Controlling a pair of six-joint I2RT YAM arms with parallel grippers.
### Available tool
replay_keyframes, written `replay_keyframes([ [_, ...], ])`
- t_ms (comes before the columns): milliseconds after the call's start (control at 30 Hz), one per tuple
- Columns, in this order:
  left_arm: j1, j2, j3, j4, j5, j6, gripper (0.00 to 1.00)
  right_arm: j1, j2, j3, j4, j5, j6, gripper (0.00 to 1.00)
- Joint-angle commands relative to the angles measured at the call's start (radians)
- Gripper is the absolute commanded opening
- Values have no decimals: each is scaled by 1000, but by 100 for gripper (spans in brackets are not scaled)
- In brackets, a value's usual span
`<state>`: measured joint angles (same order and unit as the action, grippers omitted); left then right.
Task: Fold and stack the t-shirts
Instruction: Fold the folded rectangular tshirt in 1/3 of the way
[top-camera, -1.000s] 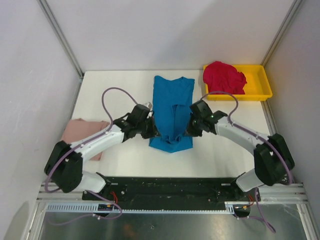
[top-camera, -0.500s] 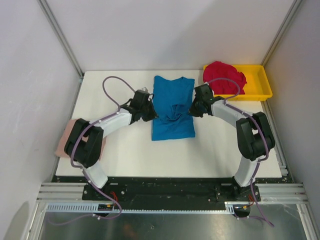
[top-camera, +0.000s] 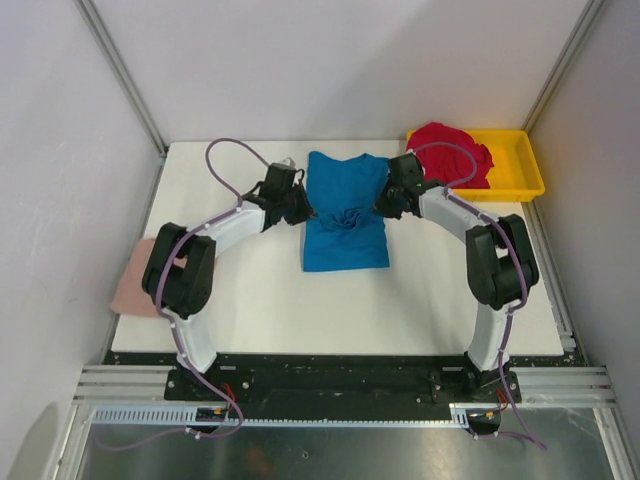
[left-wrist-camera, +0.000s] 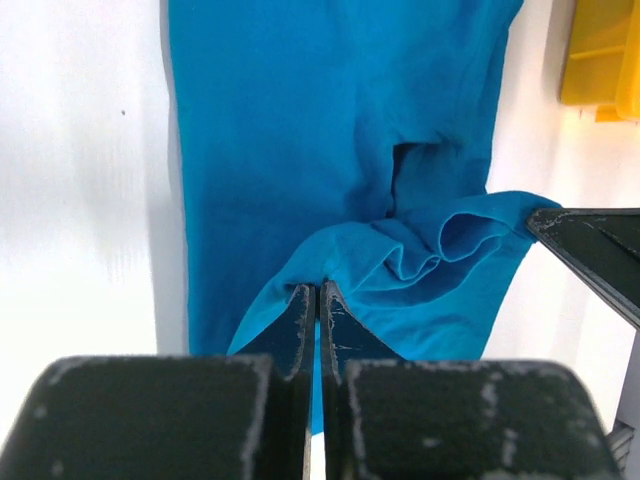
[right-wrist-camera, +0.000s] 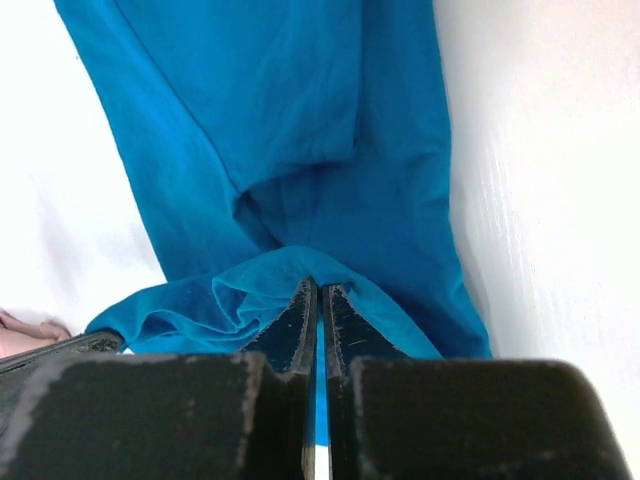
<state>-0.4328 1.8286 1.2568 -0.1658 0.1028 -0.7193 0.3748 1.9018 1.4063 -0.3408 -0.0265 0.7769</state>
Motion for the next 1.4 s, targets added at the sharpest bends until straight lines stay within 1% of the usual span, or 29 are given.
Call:
replay_keyframes([
  [0,26,55,87,27,29,40,0,-14,55,82,-8,10,4,0],
  [200,43,138,157,28,85,62,0,-20,98,109,-49,23,17,0],
  [333,56,156,155,27,97,63,0,-24,93,93,-78,48,24,0],
  [500,69,163,152,27,99,73,0,-28,88,69,-65,49,25,0],
  [667,76,169,174,27,109,99,6,-39,84,68,-46,47,24,0],
  [700,78,167,176,27,109,104,8,-44,82,68,-44,44,23,1],
  [800,88,154,178,27,112,120,15,-53,67,69,-43,44,19,9],
  [867,95,140,176,28,112,131,22,-58,56,70,-39,41,10,17],
  [900,100,133,175,28,116,138,30,-61,50,72,-42,40,5,22],
  [967,108,114,174,27,123,157,49,-63,31,75,-51,51,-3,31],
  [1000,113,101,169,26,125,167,54,-62,20,75,-55,58,-9,35],
  [1067,116,66,151,23,125,183,58,-60,-2,75,-61,68,-25,42],
  [1100,117,48,138,20,126,187,58,-58,-11,75,-63,72,-35,44],
  [1167,116,14,107,13,134,189,54,-48,-27,74,-70,70,-57,43],
  [1233,116,-16,73,8,146,183,45,-25,-34,74,-73,59,-87,41],
  [1300,112,-35,38,4,173,170,33,5,-30,74,-75,59,-115,34],
  [1333,107,-42,21,4,186,159,28,20,-26,73,-77,64,-124,32],
  [1367,101,-46,8,4,197,152,26,33,-20,72,-73,65,-133,30],
])
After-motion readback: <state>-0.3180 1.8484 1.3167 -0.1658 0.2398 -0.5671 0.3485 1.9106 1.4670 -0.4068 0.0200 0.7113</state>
